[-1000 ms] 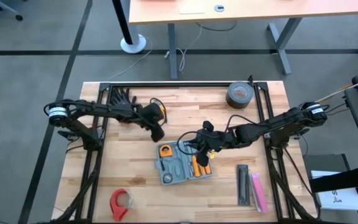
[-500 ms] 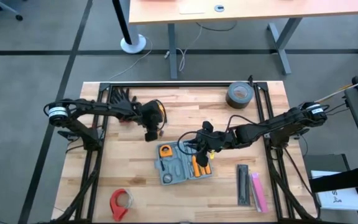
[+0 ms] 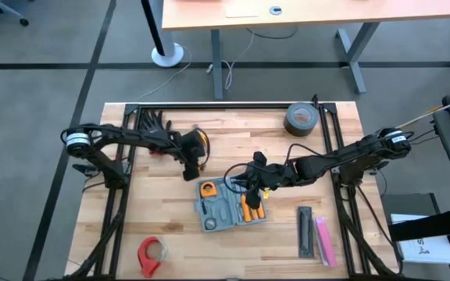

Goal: Prefit tool cases
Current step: Put the hex keys into the gray tool box

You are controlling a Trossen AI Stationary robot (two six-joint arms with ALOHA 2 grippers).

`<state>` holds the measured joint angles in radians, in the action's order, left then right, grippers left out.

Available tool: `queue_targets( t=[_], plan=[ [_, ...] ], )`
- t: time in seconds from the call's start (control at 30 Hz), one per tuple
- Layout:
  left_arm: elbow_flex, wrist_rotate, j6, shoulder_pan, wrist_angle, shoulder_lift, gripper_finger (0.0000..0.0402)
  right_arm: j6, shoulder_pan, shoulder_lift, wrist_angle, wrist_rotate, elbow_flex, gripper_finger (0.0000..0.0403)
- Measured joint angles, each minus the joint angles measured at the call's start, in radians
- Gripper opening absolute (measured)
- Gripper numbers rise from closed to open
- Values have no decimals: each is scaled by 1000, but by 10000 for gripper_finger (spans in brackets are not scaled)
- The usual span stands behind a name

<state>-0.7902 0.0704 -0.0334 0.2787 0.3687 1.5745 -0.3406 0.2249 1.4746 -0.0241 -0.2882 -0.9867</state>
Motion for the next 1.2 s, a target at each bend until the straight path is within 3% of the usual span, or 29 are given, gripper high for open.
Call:
queue_targets(
  t=[0.33,0.67,1.03,1.2],
  plan=[
    [-6,-2,3,-90,12,50,93,-4,9,0,-1,4,0,44],
    [-2,2,54,-94,208,-3,93,-8,9,0,-1,3,0,57],
    [-56,22,139,-97,258,-48,93,-7,11,0,-2,3,0,44],
    [-89,-66,214,-97,298,-51,93,-6,13,0,-1,3,0,51]
  ],
)
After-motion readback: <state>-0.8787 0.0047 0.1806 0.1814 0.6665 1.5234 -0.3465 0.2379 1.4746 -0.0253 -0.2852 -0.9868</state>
